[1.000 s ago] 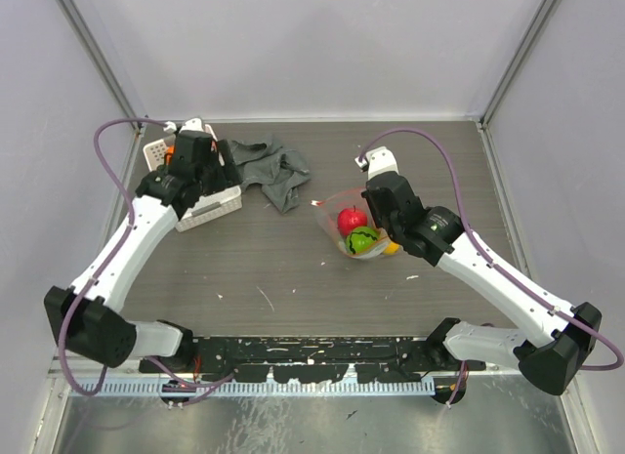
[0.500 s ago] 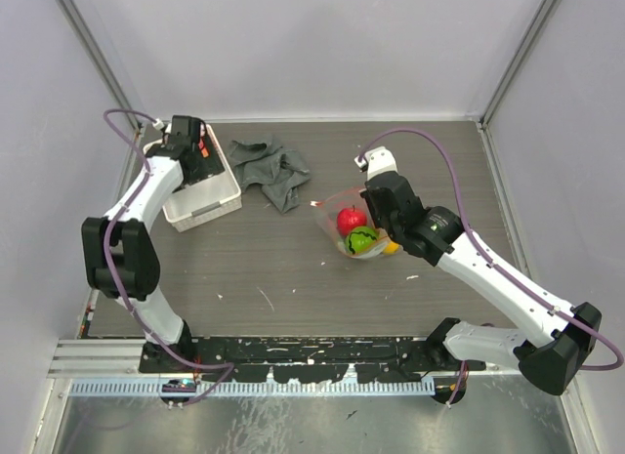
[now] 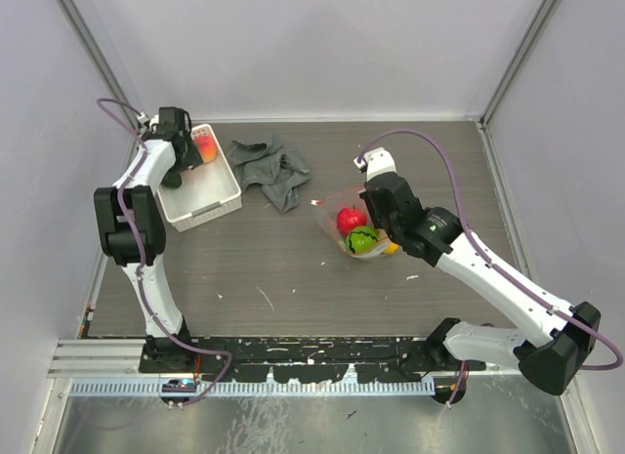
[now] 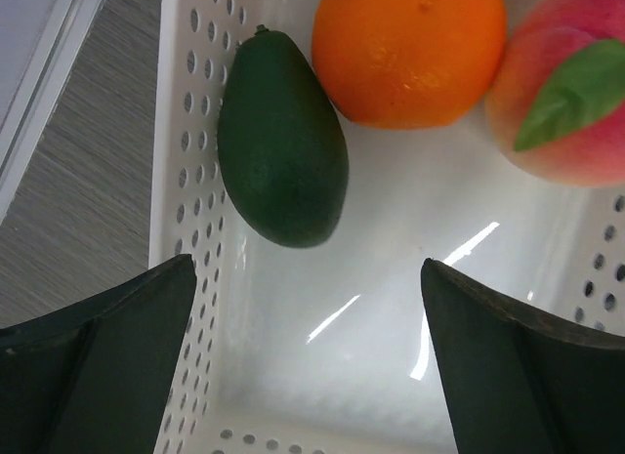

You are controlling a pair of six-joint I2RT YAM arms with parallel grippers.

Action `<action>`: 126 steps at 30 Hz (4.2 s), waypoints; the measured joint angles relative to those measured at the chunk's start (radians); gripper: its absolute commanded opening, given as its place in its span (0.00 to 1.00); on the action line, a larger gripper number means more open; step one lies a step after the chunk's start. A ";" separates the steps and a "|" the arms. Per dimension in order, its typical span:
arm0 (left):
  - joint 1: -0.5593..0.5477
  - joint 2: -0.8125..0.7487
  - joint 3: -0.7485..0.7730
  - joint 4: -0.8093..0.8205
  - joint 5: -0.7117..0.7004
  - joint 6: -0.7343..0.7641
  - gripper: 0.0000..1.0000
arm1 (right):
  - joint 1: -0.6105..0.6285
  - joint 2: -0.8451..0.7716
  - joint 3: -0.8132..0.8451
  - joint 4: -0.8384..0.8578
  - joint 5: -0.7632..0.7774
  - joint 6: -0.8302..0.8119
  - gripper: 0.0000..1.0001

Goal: Place the food in the zip-top bag and seal the zipper
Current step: Pick up the fake fruit from the bin, then place the fake fruit in the zipper food storage bag.

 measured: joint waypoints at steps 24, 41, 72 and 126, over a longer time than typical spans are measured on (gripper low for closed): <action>0.076 0.196 0.052 0.101 0.036 0.050 0.88 | -0.003 0.060 -0.028 0.016 0.000 -0.016 0.00; 0.080 0.179 -0.041 0.270 0.013 0.100 0.40 | -0.003 0.079 -0.033 0.016 -0.002 -0.023 0.00; -0.064 -0.401 -0.342 0.099 0.378 -0.135 0.23 | -0.003 0.066 -0.033 0.016 -0.042 -0.006 0.00; -0.848 -0.555 -0.473 0.247 0.844 -0.554 0.31 | -0.003 -0.016 -0.055 0.058 -0.082 0.113 0.01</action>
